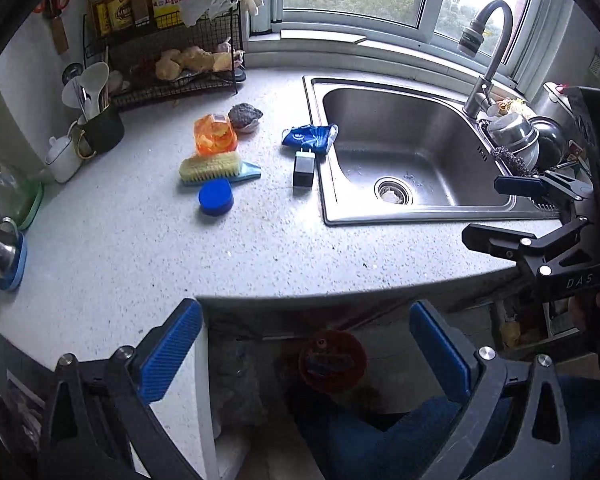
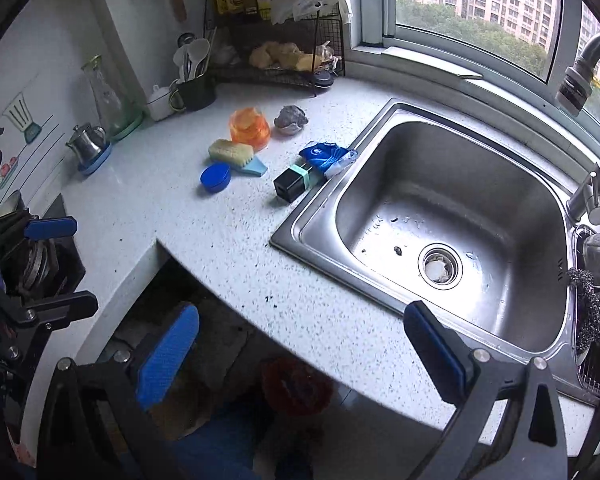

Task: Collect trash
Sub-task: 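Raise both tools back up to the counter, then grasp the blue wipes pack by the sink with the right tool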

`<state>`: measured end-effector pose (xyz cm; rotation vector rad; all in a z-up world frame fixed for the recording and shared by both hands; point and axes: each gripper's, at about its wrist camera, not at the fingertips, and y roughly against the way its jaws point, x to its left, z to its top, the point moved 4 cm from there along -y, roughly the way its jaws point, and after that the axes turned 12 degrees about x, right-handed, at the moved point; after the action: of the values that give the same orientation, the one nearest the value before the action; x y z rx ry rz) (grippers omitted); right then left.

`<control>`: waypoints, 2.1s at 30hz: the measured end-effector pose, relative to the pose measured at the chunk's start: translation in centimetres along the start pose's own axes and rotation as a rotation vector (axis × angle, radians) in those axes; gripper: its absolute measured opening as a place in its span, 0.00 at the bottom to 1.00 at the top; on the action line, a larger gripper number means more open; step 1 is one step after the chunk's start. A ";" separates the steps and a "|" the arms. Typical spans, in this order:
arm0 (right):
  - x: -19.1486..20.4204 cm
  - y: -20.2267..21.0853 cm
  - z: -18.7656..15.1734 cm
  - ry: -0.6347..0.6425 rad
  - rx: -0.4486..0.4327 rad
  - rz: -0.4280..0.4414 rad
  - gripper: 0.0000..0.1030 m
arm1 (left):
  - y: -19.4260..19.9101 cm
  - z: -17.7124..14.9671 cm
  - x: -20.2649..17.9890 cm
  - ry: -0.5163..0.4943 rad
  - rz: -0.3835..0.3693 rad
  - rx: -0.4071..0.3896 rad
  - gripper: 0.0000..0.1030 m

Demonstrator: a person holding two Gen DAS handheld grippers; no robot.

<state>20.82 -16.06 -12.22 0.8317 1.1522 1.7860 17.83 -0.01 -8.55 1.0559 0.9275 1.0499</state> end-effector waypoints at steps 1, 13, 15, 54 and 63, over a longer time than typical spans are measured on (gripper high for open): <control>0.0 -0.1 0.7 -0.011 -0.004 0.002 0.99 | 0.0 0.8 0.6 -0.008 -0.008 -0.005 1.00; -0.7 -2.7 9.5 -0.113 0.032 -0.041 1.00 | -1.8 9.6 9.1 -0.052 0.007 0.003 1.00; -0.9 -3.3 10.7 -0.134 0.043 -0.044 1.00 | -1.8 11.4 10.8 -0.038 -0.004 -0.004 1.00; -3.8 -17.4 18.5 -0.010 0.434 -0.136 0.42 | -12.2 20.2 16.8 -0.131 -0.049 0.207 1.00; -2.9 -15.3 17.8 -0.017 0.400 -0.146 0.27 | -12.6 21.0 15.4 -0.197 -0.061 0.214 1.00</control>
<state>41.65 -8.44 -20.29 0.9615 1.5458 1.4475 44.17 8.41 -17.13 1.2763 0.9194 0.7926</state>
